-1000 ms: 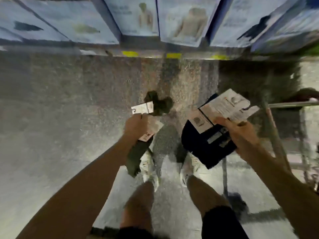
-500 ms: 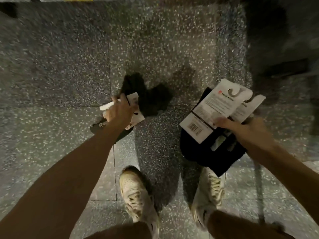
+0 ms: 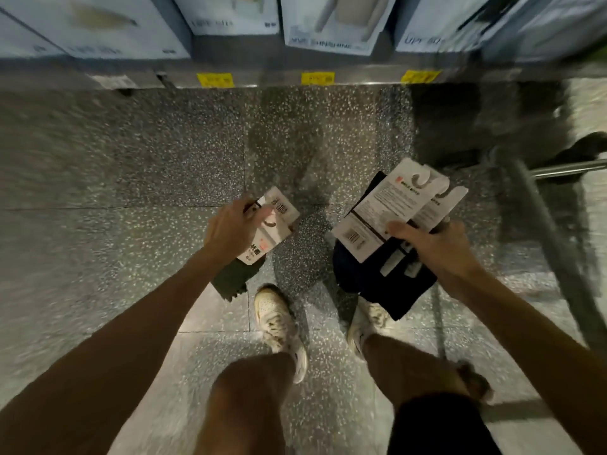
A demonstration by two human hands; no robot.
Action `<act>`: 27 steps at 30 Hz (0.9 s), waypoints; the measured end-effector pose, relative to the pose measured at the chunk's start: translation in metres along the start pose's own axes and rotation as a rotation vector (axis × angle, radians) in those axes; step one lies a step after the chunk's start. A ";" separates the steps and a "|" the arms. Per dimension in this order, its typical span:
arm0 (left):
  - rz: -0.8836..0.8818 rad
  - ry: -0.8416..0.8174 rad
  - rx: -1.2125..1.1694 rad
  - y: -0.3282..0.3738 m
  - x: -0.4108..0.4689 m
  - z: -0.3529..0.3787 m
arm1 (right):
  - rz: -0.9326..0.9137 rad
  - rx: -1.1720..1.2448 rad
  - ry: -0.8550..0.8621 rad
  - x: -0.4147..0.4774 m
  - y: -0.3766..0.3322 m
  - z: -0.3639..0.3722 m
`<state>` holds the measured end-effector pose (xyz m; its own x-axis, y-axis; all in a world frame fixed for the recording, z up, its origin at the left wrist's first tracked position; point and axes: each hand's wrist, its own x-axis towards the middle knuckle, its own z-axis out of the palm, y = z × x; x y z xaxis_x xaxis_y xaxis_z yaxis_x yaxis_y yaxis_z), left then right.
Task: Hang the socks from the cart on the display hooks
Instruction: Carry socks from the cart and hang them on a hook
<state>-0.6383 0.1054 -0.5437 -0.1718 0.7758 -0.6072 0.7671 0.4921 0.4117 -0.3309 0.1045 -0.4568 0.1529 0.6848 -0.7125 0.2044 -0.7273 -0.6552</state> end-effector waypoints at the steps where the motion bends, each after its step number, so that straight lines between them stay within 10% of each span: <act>1: 0.030 -0.004 -0.049 0.015 -0.025 -0.029 | -0.023 -0.021 0.008 -0.024 -0.023 -0.007; 14: 0.633 0.018 -0.415 0.277 -0.343 -0.432 | -0.578 -0.098 0.116 -0.360 -0.365 -0.092; 27: 0.945 0.489 -0.169 0.427 -0.500 -0.573 | -1.041 0.257 0.053 -0.538 -0.508 -0.145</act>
<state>-0.5793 0.1538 0.3249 0.1880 0.9258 0.3280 0.6301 -0.3698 0.6828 -0.3767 0.1119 0.2961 0.0637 0.9700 0.2347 0.0492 0.2319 -0.9715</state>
